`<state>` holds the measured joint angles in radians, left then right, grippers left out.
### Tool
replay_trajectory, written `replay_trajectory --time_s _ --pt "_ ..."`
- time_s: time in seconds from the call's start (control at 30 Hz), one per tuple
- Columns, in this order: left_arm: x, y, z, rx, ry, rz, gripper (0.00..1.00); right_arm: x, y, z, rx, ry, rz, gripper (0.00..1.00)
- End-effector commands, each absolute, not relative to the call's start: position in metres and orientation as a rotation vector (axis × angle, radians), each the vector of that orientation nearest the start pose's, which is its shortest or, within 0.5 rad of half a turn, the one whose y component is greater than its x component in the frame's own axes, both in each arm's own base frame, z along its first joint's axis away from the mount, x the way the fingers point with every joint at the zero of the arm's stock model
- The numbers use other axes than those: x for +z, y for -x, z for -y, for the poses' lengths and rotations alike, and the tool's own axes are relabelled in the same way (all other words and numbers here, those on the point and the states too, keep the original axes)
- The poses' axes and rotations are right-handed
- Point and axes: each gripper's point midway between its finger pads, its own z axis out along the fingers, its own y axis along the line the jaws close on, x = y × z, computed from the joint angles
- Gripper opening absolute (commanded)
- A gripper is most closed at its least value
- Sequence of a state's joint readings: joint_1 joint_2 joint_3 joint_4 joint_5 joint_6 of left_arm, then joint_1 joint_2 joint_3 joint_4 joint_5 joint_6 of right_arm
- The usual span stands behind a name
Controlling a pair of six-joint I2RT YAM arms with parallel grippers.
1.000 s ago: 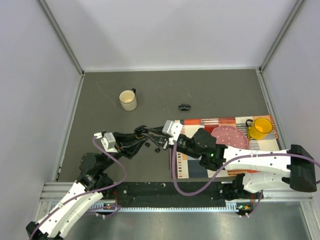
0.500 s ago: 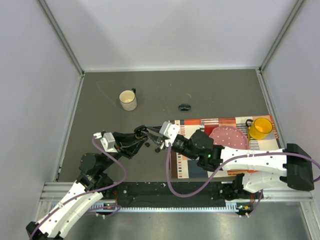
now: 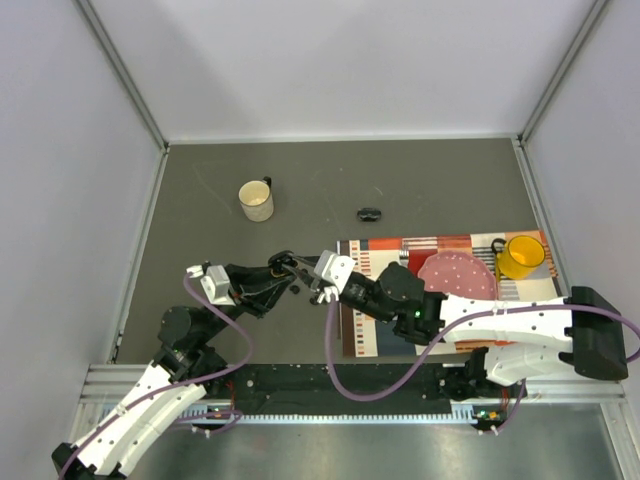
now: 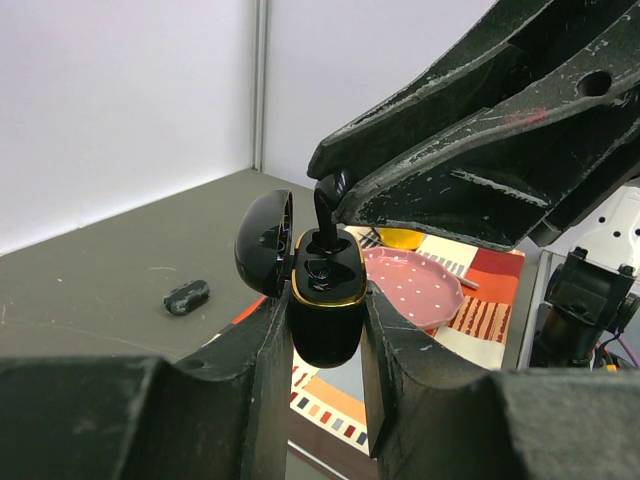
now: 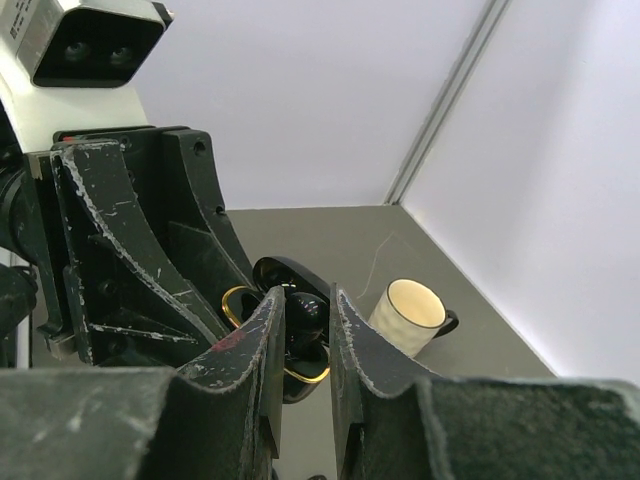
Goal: Insert the wireless bluetooth earbuds into the charging case
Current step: Place the earbud in the charging case.
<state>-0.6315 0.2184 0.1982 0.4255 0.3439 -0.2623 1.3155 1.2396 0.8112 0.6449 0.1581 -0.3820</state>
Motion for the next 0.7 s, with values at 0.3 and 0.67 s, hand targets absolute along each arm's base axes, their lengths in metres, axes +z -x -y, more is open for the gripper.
replay_trajectory --time_s 0.3,0.67 --pt "0.322 -0.142 0.191 -0.987 -0.516 -0.993 0.0 0.324 -0.156 -0.401 0.569 0.955 -1.027 0.0" --pt "0.322 -0.142 0.19 -0.984 -0.512 -0.992 0.0 0.317 -0.142 -0.409 0.612 1.058 -1.016 0.0"
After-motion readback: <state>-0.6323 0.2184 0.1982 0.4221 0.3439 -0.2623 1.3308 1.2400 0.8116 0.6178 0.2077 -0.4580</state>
